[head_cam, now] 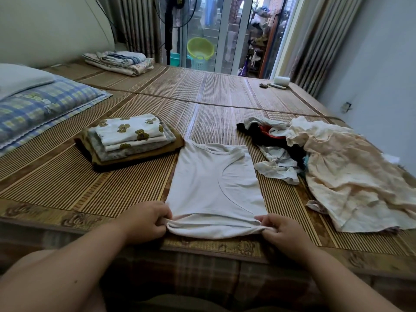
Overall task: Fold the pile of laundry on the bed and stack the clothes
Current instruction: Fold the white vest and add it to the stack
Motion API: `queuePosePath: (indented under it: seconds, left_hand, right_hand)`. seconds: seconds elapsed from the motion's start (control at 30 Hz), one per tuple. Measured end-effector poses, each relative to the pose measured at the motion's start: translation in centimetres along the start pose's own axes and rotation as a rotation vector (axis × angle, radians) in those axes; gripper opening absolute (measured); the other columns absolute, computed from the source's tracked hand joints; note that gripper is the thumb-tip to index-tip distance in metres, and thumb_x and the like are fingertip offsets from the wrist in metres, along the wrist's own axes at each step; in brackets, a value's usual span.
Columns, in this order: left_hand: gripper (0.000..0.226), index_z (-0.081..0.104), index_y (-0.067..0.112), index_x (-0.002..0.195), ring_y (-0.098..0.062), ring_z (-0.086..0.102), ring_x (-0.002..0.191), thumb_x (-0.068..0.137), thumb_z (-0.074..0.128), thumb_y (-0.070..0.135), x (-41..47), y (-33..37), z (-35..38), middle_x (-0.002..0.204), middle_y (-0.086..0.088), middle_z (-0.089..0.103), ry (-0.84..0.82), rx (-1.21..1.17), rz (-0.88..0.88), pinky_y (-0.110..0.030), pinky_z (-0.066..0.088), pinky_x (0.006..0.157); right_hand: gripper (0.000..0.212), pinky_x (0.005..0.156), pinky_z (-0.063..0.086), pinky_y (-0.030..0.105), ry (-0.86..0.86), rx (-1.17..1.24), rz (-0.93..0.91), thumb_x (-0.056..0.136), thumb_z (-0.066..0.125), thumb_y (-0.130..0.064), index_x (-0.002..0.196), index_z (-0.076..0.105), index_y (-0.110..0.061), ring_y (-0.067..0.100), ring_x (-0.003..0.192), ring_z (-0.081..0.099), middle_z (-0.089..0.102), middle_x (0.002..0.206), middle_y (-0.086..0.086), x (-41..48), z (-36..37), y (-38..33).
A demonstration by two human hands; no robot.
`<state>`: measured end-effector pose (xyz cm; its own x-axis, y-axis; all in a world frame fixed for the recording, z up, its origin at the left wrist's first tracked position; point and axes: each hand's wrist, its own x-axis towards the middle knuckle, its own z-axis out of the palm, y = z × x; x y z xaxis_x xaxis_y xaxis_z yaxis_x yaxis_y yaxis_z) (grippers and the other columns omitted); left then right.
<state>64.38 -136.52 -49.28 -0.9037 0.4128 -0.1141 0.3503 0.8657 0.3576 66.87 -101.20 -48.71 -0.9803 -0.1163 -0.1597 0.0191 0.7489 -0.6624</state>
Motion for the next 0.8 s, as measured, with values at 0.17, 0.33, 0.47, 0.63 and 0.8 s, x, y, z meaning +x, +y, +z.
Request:
queuePosePath:
  seconds: [0.17,0.33,0.47,0.63,0.8]
  left_hand:
    - [0.049,0.051,0.047,0.116,0.003,0.050,0.098,0.073,0.069,0.058,-0.4,0.2,0.6,0.118,0.027,0.047,0.049,0.062,0.002,-0.017,0.044,0.083]
    - [0.027,0.057,0.040,0.101,-0.012,0.068,0.080,0.075,0.063,0.046,-0.7,0.2,1.6,0.121,0.005,0.061,0.277,0.216,0.201,-0.018,0.052,0.054]
    - [0.012,0.060,0.032,0.097,-0.007,0.060,0.096,0.085,0.059,0.034,-0.8,0.5,1.5,0.118,0.015,0.056,0.222,0.143,0.148,-0.019,0.049,0.074]
    - [0.023,0.049,0.030,0.070,-0.006,0.054,0.065,0.082,0.064,0.018,-1.0,0.0,0.6,0.071,0.011,0.057,0.319,-0.128,-0.049,-0.017,0.040,0.055]
    - [0.027,0.055,0.026,0.080,-0.007,0.055,0.059,0.078,0.066,0.001,-1.9,1.4,-2.6,0.063,0.002,0.058,0.504,-0.400,-0.087,-0.017,0.040,0.047]
  right_hand:
    - [0.010,0.073,0.047,0.030,0.131,0.253,0.071,0.088,0.061,-0.011,0.080,0.066,-0.012,0.011,0.085,0.062,0.069,0.089,-0.010,-0.4,-0.2,-0.5]
    - [0.010,0.078,0.046,0.031,0.214,0.480,0.072,0.089,0.060,-0.008,0.084,0.065,-0.002,0.013,0.090,0.064,0.072,0.090,0.005,-0.5,-0.8,-1.5]
    - [0.011,0.086,0.046,0.028,0.198,0.541,0.072,0.091,0.055,-0.005,0.087,0.063,0.002,0.006,0.101,0.064,0.075,0.099,-0.002,-0.1,-0.8,-1.7]
    - [0.018,0.081,0.043,0.040,0.267,0.497,0.056,0.095,0.048,-0.010,0.085,0.062,-0.006,0.023,0.090,0.060,0.068,0.089,0.008,-0.1,-0.7,-1.5]
    - [0.023,0.071,0.040,0.039,0.337,0.517,0.010,0.099,0.040,-0.010,0.092,0.061,-0.006,0.029,0.083,0.053,0.059,0.092,0.019,-0.6,-1.5,-2.4]
